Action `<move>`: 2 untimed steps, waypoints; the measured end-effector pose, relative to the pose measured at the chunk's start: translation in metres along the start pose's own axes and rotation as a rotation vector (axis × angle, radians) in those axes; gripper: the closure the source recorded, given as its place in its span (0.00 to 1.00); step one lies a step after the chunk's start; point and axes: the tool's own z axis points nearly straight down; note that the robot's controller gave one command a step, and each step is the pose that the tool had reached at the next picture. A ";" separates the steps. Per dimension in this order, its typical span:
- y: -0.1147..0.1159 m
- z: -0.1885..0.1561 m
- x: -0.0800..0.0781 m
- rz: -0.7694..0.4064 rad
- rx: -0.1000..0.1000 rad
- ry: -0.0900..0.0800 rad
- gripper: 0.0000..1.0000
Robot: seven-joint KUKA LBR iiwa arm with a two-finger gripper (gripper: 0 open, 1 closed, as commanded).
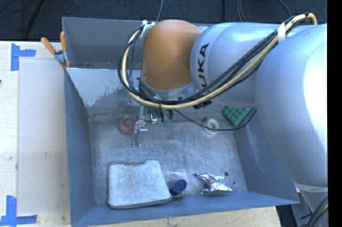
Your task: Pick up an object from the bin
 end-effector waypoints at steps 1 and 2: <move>-0.014 0.073 -0.012 0.036 -0.004 -0.013 0.00; -0.014 0.068 -0.014 0.037 -0.006 -0.021 1.00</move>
Offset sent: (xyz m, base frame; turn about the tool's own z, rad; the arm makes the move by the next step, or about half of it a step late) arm 0.0098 -0.0150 -0.0727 0.0346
